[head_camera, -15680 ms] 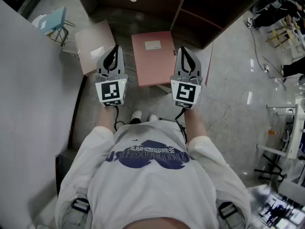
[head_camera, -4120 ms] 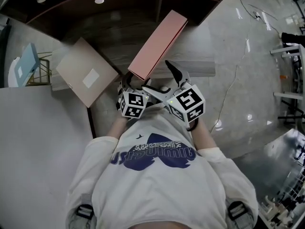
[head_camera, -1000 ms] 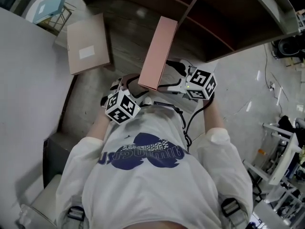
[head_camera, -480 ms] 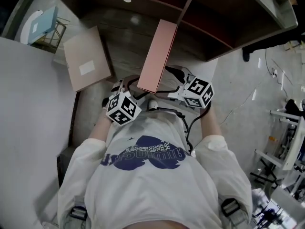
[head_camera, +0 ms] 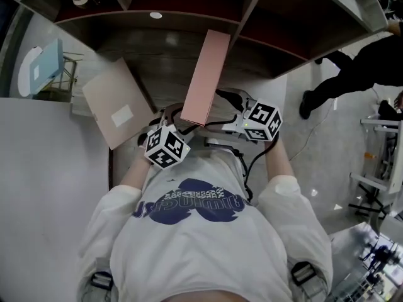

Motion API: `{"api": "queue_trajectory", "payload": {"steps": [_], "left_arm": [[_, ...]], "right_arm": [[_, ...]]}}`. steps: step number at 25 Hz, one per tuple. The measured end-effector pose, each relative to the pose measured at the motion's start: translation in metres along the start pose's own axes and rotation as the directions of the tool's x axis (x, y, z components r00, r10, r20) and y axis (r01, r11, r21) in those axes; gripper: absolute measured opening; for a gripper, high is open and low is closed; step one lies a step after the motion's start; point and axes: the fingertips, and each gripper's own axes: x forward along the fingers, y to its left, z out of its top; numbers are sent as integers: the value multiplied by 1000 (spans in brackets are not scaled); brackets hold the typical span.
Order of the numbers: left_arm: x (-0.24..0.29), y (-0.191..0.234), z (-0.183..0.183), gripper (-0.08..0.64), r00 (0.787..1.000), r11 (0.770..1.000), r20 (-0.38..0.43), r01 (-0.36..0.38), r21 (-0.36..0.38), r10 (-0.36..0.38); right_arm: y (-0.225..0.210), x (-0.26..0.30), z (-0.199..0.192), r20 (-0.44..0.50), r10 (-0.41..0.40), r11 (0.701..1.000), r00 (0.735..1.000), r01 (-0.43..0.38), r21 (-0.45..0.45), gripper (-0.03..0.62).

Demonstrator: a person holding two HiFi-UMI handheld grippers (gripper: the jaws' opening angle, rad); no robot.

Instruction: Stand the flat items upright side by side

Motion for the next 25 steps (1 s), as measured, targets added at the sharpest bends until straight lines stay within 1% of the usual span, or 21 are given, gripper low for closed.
{"api": "queue_trajectory", "payload": {"steps": [3, 6, 10, 13, 17, 21, 25], "left_arm": [[1, 15, -2, 291, 1000, 1000, -4, -5, 26, 5], [3, 26, -2, 291, 1000, 999, 4, -5, 34, 5], [7, 38, -1, 291, 1000, 999, 19, 12, 41, -13], [10, 48, 0, 291, 999, 999, 31, 24, 43, -25], [15, 56, 4, 291, 998, 998, 47, 32, 59, -35], [20, 61, 9, 291, 997, 998, 71, 33, 47, -36], [29, 67, 19, 291, 995, 999, 91, 30, 45, -34]], "right_arm": [[-11, 6, 4, -6, -27, 1000, 1000, 27, 10, 454], [-20, 8, 9, -10, -52, 999, 999, 53, 15, 454], [-30, 10, 13, -1, -90, 995, 996, 90, 33, 454], [-39, 11, 16, 13, -135, 989, 991, 134, 62, 454], [-48, 7, 17, 14, -209, 975, 978, 207, 78, 454], [-51, -2, 17, 9, -284, 955, 959, 282, 88, 454], [-44, -13, 13, 14, -330, 938, 944, 326, 119, 454]]}}
